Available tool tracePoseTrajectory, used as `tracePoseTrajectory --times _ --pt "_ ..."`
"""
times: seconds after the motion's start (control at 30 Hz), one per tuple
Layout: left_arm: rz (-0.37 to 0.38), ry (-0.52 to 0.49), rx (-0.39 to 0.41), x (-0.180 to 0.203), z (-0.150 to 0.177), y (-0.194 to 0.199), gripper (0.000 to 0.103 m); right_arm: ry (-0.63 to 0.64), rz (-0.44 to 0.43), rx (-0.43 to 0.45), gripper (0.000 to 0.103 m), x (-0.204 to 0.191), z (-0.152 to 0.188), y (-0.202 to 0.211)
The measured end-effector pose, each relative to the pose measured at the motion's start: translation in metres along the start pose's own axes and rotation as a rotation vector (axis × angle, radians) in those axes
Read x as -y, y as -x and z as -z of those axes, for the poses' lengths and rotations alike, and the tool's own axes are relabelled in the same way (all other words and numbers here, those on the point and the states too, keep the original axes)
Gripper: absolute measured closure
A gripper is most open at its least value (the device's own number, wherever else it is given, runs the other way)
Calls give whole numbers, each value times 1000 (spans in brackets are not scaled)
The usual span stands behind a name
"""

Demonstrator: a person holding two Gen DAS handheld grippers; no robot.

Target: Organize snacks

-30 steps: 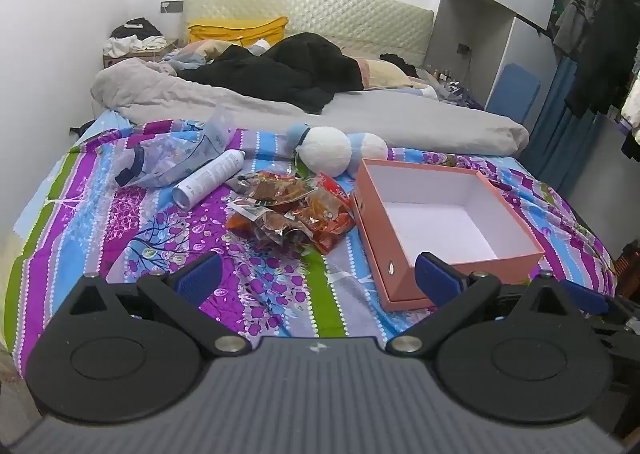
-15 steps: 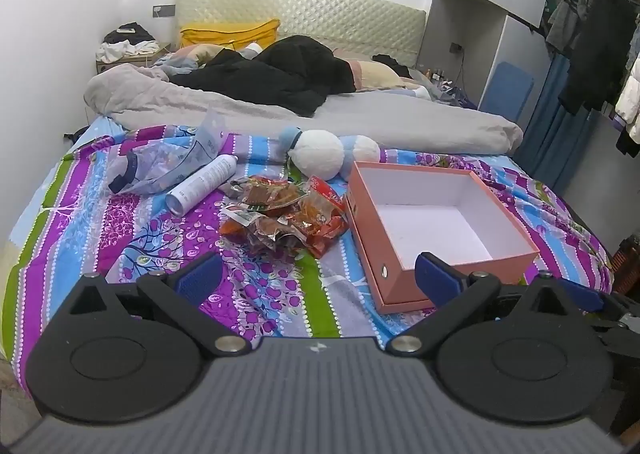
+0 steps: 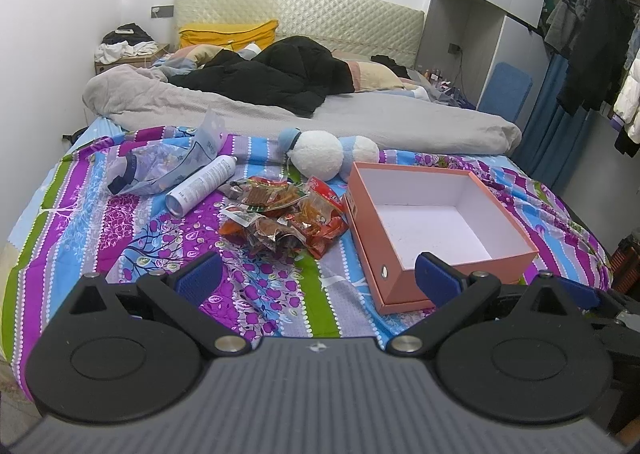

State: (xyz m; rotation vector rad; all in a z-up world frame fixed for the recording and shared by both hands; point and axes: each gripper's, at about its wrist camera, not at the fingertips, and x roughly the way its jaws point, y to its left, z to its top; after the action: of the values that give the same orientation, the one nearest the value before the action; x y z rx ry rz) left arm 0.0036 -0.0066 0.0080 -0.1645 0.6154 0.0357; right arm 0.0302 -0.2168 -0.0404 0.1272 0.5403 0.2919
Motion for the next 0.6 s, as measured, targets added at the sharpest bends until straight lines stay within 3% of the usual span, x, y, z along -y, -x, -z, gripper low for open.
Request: tracePoseTrajectory --times 0.6 --pt "6 1 -5 -5 3 -2 0 3 0 2 0 -1 4 -3"
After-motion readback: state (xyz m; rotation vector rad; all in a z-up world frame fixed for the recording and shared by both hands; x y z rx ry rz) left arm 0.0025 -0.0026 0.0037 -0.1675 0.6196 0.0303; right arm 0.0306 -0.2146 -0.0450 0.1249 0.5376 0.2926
